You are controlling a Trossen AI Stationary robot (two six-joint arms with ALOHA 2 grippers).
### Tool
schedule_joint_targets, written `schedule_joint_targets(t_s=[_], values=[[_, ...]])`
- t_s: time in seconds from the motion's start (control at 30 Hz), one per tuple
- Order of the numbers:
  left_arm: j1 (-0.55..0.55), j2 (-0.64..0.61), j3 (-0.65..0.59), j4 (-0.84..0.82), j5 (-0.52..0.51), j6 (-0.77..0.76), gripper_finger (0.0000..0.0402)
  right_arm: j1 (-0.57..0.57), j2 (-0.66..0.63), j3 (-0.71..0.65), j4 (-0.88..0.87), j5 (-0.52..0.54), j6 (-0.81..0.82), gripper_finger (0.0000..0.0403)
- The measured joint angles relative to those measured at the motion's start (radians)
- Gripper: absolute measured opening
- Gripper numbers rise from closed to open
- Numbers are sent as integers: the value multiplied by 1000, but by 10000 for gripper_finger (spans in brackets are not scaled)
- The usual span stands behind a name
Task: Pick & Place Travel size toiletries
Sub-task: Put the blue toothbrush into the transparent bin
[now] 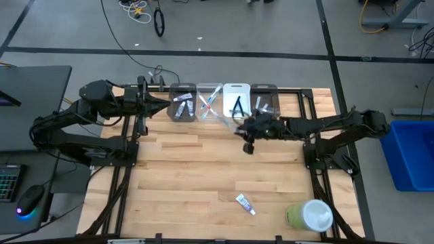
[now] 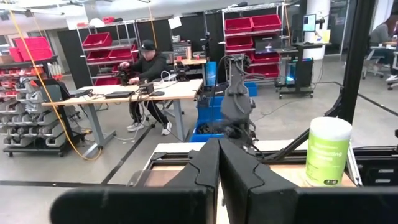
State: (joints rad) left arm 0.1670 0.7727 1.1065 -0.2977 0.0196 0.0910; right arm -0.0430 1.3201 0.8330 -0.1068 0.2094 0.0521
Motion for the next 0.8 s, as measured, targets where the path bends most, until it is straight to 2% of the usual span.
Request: schedule_joint_targets(t_s=[0.33,0.67,0.8], values=[[0,0,0,0,-4,28,18,-95,0,2,309,-2,164,87],[0,0,0,0,-6,28,18,-154,0,2,415,-4,285,86],[0,0,0,0,-8,46,18,-178,0,25,412,-37,299,88]])
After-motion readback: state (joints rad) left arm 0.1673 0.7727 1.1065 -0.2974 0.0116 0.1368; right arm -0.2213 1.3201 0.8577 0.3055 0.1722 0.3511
